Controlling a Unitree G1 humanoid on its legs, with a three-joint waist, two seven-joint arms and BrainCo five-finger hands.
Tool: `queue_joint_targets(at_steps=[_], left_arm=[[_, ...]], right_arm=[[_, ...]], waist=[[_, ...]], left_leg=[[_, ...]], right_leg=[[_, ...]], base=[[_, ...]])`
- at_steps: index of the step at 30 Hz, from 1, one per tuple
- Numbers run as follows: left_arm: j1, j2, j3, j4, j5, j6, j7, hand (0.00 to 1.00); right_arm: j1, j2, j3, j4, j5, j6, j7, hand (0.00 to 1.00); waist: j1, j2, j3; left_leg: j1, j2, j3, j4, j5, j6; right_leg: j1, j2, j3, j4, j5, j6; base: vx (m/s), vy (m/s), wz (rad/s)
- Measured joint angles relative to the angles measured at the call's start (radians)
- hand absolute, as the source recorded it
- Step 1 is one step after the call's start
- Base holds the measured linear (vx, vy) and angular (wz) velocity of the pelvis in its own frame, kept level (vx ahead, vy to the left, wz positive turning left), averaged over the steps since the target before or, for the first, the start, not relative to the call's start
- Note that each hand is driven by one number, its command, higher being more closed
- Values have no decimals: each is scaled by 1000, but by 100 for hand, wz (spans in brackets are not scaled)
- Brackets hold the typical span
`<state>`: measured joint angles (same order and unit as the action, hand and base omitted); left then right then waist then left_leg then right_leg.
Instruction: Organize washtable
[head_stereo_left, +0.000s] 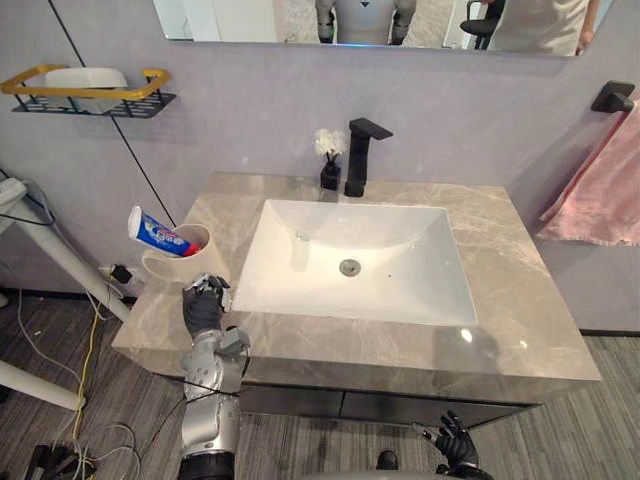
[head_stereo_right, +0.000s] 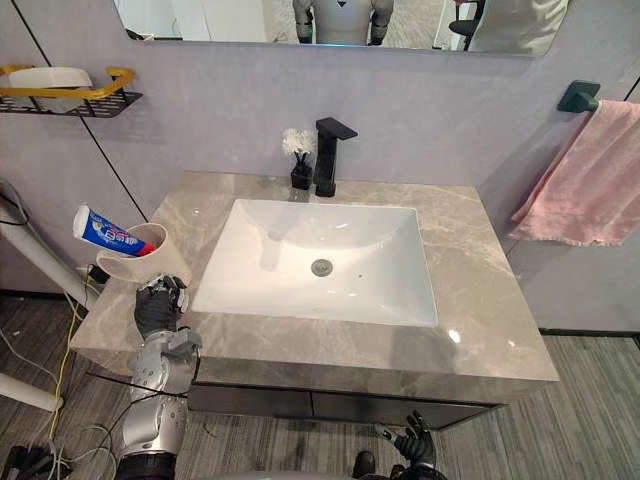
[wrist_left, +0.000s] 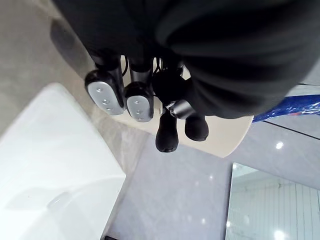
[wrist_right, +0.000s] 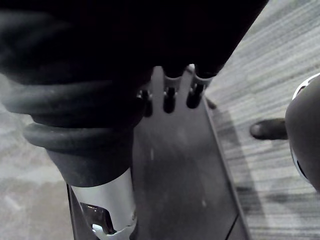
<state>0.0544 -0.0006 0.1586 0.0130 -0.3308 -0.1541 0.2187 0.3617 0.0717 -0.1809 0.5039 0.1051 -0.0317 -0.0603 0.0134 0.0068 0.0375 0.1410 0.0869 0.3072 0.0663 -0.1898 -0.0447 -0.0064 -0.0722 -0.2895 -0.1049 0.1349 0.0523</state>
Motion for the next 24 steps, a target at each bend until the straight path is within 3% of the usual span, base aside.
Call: queue_joint_targets(at_steps=[7,16,24], left_arm=[[-8,65,13,38,34,4,-1,100],[-8,69,47,36,60,-13,-1,100],[-3,57,95,14,68,-20,-2,100]], right_arm=[[-6,-2,0,8,-3,0,1,0],[-22,-3,-7,28,-11,0,6,0],[-21,-2,-7,23,-20,0,19,0]], waist=[[0,0,11],[0,14,41],[2,0,44]], left_leg=[[10,-1,4,-1,-1,-2],[12,0,9,-15,-1,-2],[11,-2,5,-15,-1,-2]], right_leg=[[1,2,10,-1,3,1],[-1,6,15,-1,1,2],[1,3,12,0,2,2]], base=[[-24,6,-4],[-26,0,-2],[0,0,0]])
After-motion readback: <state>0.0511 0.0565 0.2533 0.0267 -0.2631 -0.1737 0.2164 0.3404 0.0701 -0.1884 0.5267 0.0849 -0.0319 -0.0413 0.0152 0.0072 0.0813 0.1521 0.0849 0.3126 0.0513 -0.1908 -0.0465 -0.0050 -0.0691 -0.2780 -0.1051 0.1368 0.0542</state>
